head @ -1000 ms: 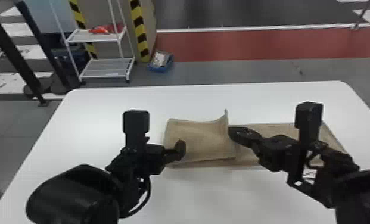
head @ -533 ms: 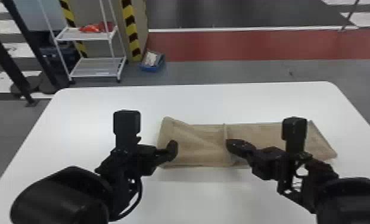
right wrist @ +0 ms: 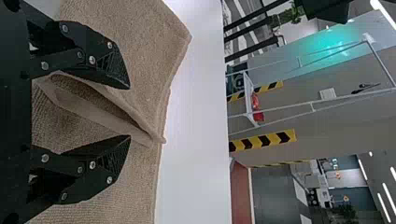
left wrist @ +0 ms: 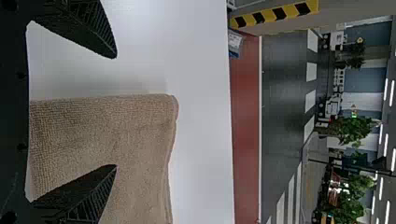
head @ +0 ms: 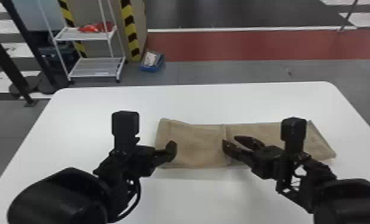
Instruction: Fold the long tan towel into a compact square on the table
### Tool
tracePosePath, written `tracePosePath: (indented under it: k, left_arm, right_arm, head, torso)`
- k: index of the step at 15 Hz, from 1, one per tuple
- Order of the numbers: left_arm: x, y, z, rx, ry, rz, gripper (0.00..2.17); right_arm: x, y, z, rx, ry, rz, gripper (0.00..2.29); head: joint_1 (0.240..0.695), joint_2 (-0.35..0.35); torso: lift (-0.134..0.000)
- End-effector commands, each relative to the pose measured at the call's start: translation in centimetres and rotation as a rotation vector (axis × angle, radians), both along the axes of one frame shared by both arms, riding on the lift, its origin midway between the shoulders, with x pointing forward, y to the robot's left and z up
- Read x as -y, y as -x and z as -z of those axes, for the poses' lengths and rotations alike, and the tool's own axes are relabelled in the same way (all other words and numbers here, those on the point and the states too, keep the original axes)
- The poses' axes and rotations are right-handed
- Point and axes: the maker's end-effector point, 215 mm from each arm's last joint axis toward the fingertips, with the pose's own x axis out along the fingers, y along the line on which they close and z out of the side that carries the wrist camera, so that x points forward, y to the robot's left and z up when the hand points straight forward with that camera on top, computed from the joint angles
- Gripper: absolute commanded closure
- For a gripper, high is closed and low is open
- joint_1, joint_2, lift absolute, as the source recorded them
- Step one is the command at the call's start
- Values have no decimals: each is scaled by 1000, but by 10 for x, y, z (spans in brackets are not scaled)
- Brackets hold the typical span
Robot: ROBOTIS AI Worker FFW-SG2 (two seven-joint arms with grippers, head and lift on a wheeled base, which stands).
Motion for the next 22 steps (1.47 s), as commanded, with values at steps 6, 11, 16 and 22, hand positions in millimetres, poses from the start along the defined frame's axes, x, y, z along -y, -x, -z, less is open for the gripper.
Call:
tracePosePath:
  k: [6, 11, 16, 22]
  left_arm:
    - [-3, 3, 5, -8, 2, 3, 39]
    - [-8, 3, 6, -11, 2, -2, 39]
    - [-5, 4, 6, -11, 3, 3, 39]
    - [-3, 5, 6, -12, 2, 5, 39]
  right_arm:
    - [-10, -12, 23, -40, 36, -16, 599]
    - [-9, -9, 32, -68, 65, -13, 650]
    - [-11, -10, 23, -58, 63, -18, 822]
    - [-8, -9, 25, -75, 56, -15, 1021]
  head:
    - [695, 48]
    - [695, 63]
    - [695, 63]
    - [695, 61]
  torso:
    - [-125]
    - [-125]
    - [-125]
    - [-125]
